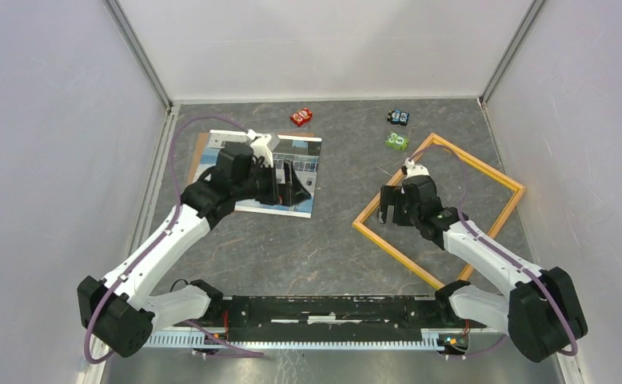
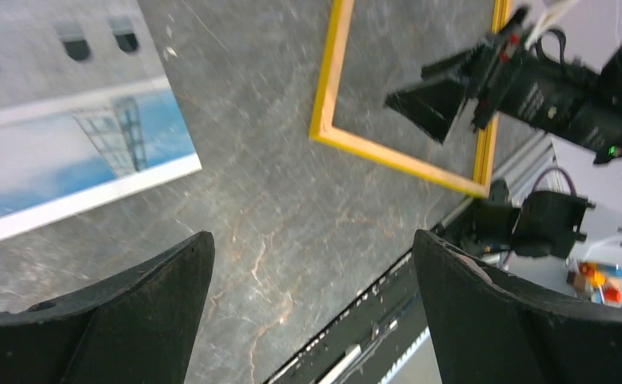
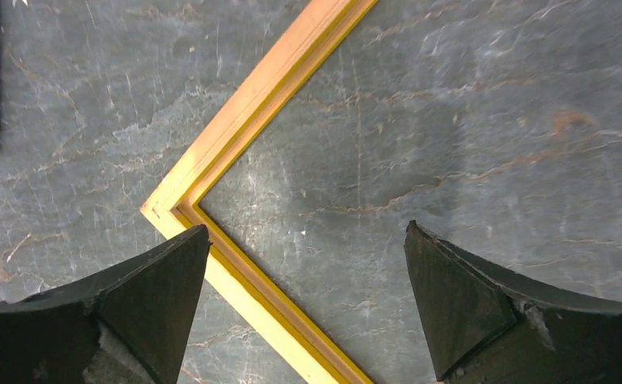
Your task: Put the photo into the frame
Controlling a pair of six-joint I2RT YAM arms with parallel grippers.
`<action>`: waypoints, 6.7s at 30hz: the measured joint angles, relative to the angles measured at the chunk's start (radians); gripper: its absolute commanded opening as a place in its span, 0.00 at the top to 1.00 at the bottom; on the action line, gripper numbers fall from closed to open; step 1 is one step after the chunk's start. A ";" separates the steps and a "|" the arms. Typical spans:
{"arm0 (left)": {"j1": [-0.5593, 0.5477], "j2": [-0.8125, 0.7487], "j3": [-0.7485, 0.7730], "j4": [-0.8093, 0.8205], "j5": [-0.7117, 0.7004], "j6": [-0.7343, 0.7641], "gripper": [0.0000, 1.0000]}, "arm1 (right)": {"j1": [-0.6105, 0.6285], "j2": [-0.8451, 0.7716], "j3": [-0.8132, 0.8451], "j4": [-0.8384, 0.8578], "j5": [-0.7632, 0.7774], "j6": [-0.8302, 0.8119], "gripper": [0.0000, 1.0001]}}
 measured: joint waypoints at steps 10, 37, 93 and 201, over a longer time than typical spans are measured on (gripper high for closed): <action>-0.053 -0.007 -0.116 0.074 0.022 -0.018 0.00 | 0.002 0.113 -0.056 0.061 -0.207 -0.052 0.02; -0.056 -0.113 -0.128 0.037 -0.058 -0.015 0.00 | 0.240 0.523 0.212 0.342 -0.282 -0.044 0.04; 0.431 0.549 -0.119 0.292 -0.062 -0.393 0.00 | 0.180 0.865 0.435 0.618 -0.578 0.326 0.32; 0.751 0.655 0.183 0.072 -0.297 -0.246 0.01 | 0.198 0.832 0.265 0.829 -0.619 0.460 0.27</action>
